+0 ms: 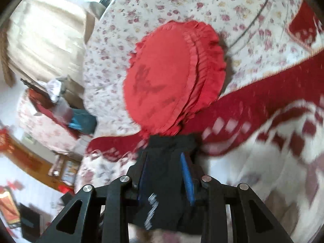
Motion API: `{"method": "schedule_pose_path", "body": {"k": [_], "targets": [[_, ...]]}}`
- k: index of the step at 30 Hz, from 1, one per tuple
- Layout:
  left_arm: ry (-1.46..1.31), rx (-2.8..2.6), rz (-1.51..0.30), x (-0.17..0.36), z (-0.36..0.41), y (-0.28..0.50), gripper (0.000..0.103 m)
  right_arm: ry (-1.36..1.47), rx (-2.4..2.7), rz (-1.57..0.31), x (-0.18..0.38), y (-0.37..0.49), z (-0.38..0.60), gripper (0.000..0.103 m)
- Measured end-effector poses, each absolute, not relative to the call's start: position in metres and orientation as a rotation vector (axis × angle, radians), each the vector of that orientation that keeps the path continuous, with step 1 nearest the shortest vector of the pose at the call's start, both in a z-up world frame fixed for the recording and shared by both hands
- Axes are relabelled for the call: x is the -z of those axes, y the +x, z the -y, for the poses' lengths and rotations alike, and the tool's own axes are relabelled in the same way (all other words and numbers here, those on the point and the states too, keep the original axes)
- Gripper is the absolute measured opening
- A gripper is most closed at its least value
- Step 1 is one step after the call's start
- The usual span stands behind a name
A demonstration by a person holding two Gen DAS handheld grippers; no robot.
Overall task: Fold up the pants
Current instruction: 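Lay the folded garment on the blanket and open both grippers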
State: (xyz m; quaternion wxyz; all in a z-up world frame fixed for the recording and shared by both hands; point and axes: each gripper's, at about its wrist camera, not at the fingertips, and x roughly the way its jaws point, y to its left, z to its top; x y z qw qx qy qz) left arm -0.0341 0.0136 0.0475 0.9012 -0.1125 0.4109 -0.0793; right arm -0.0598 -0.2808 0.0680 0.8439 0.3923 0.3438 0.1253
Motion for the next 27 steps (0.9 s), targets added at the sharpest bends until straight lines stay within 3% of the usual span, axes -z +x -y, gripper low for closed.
{"method": "schedule_pose_path", "body": {"k": [9,16,17,20,27], "targets": [[-0.223,0.204,-0.826,-0.058,-0.022,-0.065,0.070,0.865,-0.196,-0.713,-0.076,-0.098,0.282,0.031],[-0.138,0.215,-0.813,-0.062,-0.017,-0.093,0.071,0.670,-0.235,-0.748,-0.093,-0.106,0.255,0.031],[-0.113,0.211,-0.809,-0.063,-0.015,-0.097,0.073,0.616,-0.254,-0.758,-0.097,-0.107,0.245,0.031],[-0.054,0.212,-0.806,-0.064,-0.008,-0.102,0.102,0.505,-0.281,-0.788,-0.099,-0.108,0.226,0.031],[-0.076,0.252,-0.743,-0.068,-0.012,-0.108,0.102,0.526,-0.256,-0.864,-0.083,-0.099,0.230,0.031]]}}
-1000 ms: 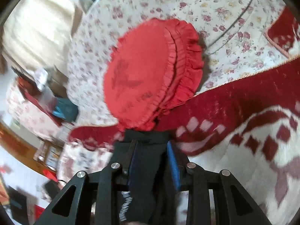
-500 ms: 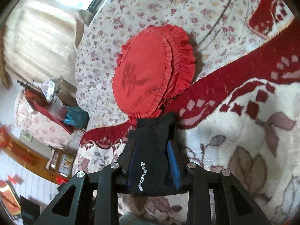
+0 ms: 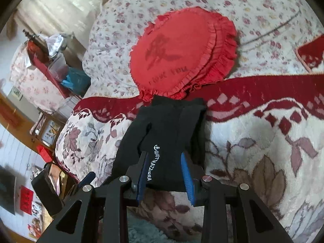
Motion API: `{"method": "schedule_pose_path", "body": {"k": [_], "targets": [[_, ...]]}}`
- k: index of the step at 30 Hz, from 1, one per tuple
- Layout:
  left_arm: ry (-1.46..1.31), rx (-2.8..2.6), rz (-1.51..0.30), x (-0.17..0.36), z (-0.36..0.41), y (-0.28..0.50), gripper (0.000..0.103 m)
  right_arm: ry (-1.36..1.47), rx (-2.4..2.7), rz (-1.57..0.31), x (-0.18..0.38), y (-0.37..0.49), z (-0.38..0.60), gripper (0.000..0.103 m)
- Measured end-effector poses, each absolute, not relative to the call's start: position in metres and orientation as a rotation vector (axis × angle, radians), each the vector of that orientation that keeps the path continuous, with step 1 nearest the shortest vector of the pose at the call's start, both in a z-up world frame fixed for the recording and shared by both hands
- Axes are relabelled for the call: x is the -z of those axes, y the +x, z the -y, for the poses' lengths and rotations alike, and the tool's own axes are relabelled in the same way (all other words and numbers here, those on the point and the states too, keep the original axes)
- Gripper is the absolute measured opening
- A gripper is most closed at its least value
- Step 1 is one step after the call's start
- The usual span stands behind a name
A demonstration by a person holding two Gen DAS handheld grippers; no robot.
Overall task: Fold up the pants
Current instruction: 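Lay the folded garment on the blanket and open both grippers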
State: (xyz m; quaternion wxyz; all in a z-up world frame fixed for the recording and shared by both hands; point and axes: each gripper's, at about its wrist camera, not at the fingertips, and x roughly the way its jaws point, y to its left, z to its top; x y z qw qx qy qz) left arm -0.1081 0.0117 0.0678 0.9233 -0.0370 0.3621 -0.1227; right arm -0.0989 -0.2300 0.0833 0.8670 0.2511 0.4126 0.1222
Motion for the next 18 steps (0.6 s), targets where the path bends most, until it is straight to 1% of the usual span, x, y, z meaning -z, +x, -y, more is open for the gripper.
{"method": "schedule_pose_path", "body": {"k": [4,11,18], "targets": [[-0.075,0.272,-0.757,-0.066,-0.010,-0.108,0.102,0.541,-0.261,-0.863,-0.082,-0.100,0.232,0.031],[-0.014,0.276,-0.838,-0.057,0.003,-0.106,0.102,0.548,-0.265,-0.875,-0.082,-0.098,0.232,0.031],[-0.024,0.262,-0.853,-0.054,0.001,-0.105,0.102,0.551,-0.266,-0.877,-0.082,-0.097,0.233,0.031]]}}
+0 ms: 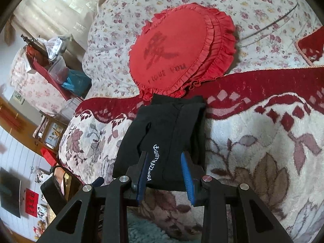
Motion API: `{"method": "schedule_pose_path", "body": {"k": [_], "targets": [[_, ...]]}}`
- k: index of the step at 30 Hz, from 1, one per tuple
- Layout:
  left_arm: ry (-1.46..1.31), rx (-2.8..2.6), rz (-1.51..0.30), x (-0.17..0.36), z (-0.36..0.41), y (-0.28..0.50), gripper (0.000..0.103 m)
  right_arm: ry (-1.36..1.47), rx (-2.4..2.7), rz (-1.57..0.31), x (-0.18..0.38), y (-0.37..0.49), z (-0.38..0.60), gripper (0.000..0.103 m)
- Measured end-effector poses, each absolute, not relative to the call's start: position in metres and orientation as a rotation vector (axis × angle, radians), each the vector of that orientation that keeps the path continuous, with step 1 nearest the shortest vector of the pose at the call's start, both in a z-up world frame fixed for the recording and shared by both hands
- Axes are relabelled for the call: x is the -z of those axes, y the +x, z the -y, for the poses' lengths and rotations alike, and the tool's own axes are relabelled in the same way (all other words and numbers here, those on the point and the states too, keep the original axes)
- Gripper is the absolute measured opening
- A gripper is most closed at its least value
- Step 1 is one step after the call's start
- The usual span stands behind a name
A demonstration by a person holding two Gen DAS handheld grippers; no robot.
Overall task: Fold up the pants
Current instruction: 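Lay the folded garment on the blanket and open both grippers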
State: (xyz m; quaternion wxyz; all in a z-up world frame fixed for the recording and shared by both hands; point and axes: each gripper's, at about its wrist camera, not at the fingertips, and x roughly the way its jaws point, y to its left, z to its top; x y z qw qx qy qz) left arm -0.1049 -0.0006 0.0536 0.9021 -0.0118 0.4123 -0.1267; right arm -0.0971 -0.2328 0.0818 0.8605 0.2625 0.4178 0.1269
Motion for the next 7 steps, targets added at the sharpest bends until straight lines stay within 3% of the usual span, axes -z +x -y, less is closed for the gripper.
{"method": "schedule_pose_path", "body": {"k": [7], "targets": [[-0.028,0.237,-0.869,-0.0501,-0.0040,-0.0999,0.102,0.553,-0.264,-0.877,-0.0809,-0.0968,0.2336,0.031]]}}
